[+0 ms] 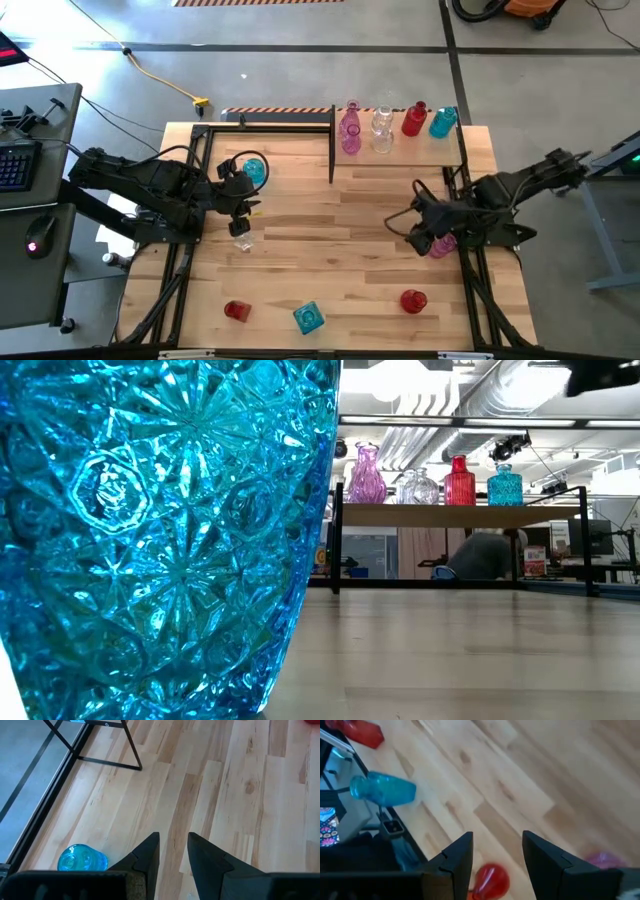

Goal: Sort vases onto shelf
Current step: Put the right red vase on the shelf aligned with the other red vase

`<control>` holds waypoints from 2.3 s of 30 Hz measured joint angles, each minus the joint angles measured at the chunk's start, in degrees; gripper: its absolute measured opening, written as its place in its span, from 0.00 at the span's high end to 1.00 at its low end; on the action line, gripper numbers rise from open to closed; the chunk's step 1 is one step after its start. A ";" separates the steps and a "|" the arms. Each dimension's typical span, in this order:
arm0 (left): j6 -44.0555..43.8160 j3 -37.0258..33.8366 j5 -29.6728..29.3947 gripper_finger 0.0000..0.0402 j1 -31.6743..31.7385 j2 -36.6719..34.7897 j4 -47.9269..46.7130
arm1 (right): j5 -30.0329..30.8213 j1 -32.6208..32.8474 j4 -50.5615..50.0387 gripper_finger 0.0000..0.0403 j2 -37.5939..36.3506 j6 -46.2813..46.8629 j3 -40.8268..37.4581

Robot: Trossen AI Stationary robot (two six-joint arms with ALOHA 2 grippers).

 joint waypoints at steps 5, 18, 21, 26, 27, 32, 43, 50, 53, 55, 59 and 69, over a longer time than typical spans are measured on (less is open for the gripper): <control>0.37 0.00 -0.02 0.78 -0.02 0.00 0.00 | 0.00 5.32 -0.53 0.63 1.80 7.19 -0.04; 1.10 0.00 -0.17 0.78 0.00 0.00 0.00 | -1.97 16.42 0.87 0.63 11.55 18.24 -0.04; 1.49 0.00 -0.17 0.78 -0.02 0.00 0.00 | -2.58 18.26 0.97 0.63 13.52 20.41 -0.04; 1.51 0.00 -0.17 0.78 -0.01 0.00 0.01 | -3.06 20.38 1.04 0.63 15.74 23.78 -0.04; 1.51 0.00 -0.17 0.78 -0.02 -0.01 0.01 | -3.28 20.66 1.06 0.63 15.97 24.30 -0.04; 1.51 0.00 -0.17 0.78 -0.02 0.00 0.02 | -3.61 21.96 1.17 0.63 16.18 27.88 -0.04; 1.49 0.00 -0.20 0.78 -0.02 0.00 0.02 | -3.23 24.52 3.74 0.63 19.52 31.66 -0.04; 1.46 0.00 -0.20 0.78 -0.02 0.00 0.04 | -6.61 24.50 3.91 0.63 23.18 31.28 -0.04; 1.44 0.00 -0.20 0.78 -0.01 0.02 0.04 | -6.60 24.48 3.90 0.63 23.85 31.28 -0.04; 1.44 0.00 -0.19 0.78 0.00 0.27 0.04 | -6.54 24.48 3.91 0.63 24.40 31.31 -0.04; 1.44 0.00 -0.15 0.78 0.00 0.91 0.04 | -6.54 24.48 4.25 0.63 25.64 31.27 -0.04; 1.44 -0.02 -0.05 0.78 -0.01 2.91 0.04 | -5.84 24.48 4.23 0.64 26.17 30.76 -0.04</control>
